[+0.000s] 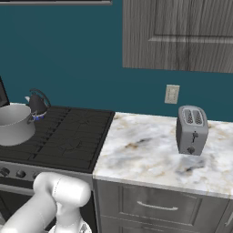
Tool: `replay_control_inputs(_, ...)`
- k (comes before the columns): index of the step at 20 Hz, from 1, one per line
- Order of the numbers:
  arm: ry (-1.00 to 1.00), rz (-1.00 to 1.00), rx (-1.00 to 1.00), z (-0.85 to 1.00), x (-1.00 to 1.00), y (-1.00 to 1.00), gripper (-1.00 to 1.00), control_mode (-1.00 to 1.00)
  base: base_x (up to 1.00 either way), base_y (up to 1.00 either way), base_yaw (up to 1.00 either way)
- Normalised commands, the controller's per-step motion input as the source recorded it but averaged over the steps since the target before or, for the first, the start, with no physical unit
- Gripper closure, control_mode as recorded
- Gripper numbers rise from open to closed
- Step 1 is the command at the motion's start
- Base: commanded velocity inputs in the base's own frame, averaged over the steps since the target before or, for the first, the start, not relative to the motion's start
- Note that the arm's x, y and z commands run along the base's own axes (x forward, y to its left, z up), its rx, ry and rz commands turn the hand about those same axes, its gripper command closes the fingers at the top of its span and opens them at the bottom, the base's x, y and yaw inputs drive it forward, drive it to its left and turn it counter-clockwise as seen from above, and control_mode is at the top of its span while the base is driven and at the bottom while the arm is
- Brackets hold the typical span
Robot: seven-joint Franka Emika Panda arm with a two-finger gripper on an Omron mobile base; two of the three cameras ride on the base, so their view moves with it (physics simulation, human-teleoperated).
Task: Pick the kettle from the cabinet and place it on a stove burner. Then pick the pot from the counter and place it on another stove burner. Finally, turn both burners on.
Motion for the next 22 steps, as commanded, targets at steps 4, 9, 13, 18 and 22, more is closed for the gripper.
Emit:
replay_control_inputs(4, -0.06, 0.05, 0.16, 0.03, -0.29, 0.00, -1.00, -1.00, 0.00, 0.00, 0.00)
replay_control_inputs(9, -0.04, 0.06, 0.11, 0.08, -0.15, 0.00, -1.00, -1.00, 0.00, 0.00, 0.00)
replay_control_inputs(13, -0.01, 0.04, 0.11, 0.15, 0.00, 0.00, -1.00, -1.00, 0.00, 0.00, 0.00)
replay_control_inputs(18, 0.00, 0.02, 0.10, 0.10, 0.00, 0.01, -1.00, -1.00, 0.00, 0.00, 0.00)
replay_control_inputs(22, 0.00, 0.02, 0.07, 0.02, 0.00, 0.13, -1.00, -1.00, 0.00, 0.00, 0.00)
